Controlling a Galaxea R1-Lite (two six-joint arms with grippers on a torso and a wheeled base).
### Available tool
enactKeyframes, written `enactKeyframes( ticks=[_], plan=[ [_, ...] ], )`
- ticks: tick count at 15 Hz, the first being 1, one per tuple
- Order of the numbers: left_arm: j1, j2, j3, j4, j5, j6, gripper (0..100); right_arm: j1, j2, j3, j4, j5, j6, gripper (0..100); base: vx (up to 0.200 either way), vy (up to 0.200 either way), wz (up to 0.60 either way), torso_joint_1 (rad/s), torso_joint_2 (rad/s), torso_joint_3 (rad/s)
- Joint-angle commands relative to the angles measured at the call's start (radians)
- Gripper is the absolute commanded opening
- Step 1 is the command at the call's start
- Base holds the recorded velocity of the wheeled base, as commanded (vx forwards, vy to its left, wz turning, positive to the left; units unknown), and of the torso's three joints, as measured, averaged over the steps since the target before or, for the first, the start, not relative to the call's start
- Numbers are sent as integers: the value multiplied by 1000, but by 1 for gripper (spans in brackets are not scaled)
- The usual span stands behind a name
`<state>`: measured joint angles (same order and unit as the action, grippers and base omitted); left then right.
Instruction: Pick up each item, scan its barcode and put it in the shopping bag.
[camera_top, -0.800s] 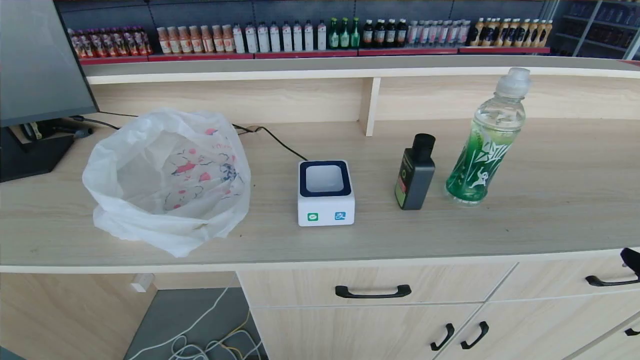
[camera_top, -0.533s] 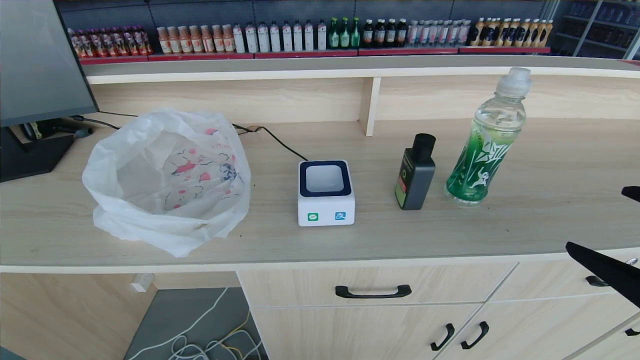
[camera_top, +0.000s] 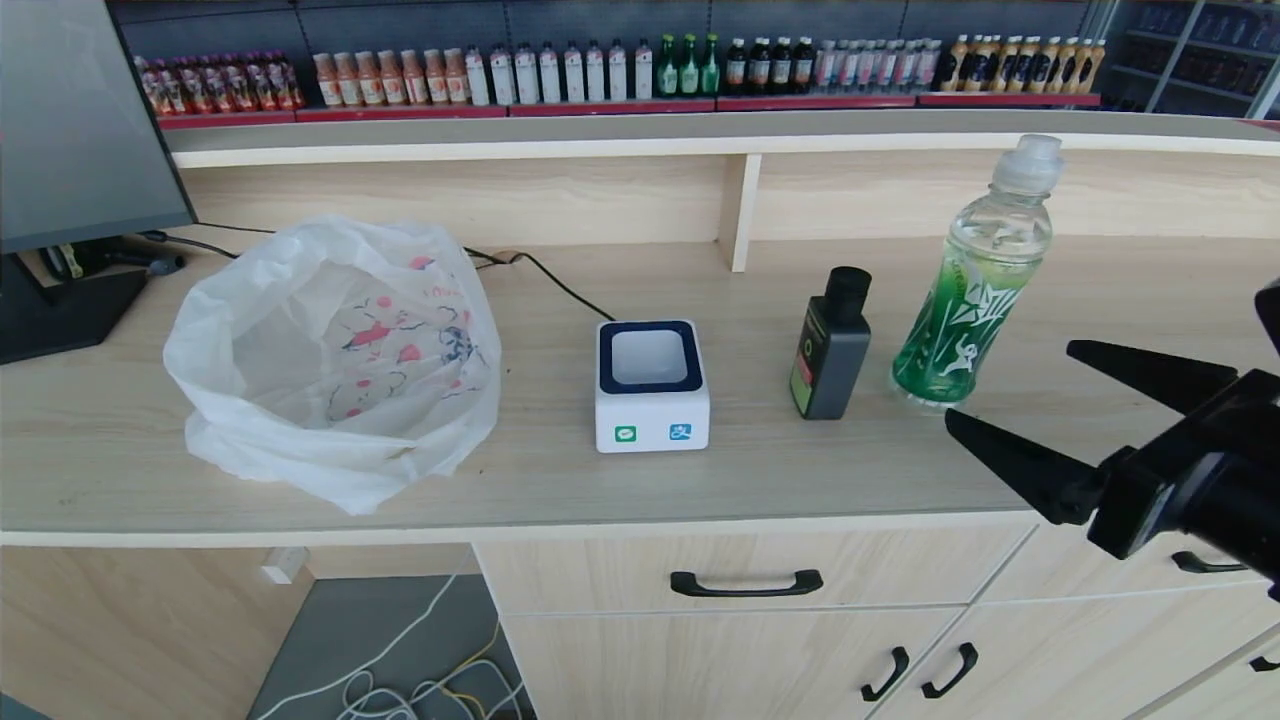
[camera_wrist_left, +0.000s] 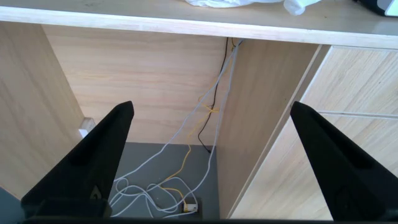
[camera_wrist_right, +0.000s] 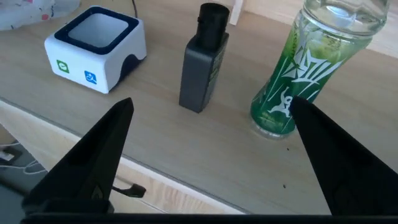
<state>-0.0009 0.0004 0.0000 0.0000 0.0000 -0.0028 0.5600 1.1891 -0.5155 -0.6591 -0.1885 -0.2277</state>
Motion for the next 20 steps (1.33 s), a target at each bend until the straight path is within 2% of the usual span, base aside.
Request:
enactKeyframes(
  ticks=[1,3,5,7,8,10,20],
  plan=[
    [1,0,0,0,0,0,100,52,231,-1,-172,-138,80,100,0,0,0,0,0,0],
    [1,0,0,0,0,0,100,121,339,-6,-272,-275,168,100,0,0,0,0,0,0],
    [-1,0,0,0,0,0,100,167,405,-14,-338,-348,195,100,0,0,0,0,0,0],
    [1,0,0,0,0,0,100,178,460,-12,-416,-391,191,100,0,0,0,0,0,0],
    [1,0,0,0,0,0,100,176,503,-17,-485,-448,188,100,0,0,0,0,0,0],
    [1,0,0,0,0,0,100,179,541,-32,-527,-456,177,100,0,0,0,0,0,0],
    [1,0,0,0,0,0,100,187,573,-110,-536,-459,131,100,0,0,0,0,0,0]
  ],
)
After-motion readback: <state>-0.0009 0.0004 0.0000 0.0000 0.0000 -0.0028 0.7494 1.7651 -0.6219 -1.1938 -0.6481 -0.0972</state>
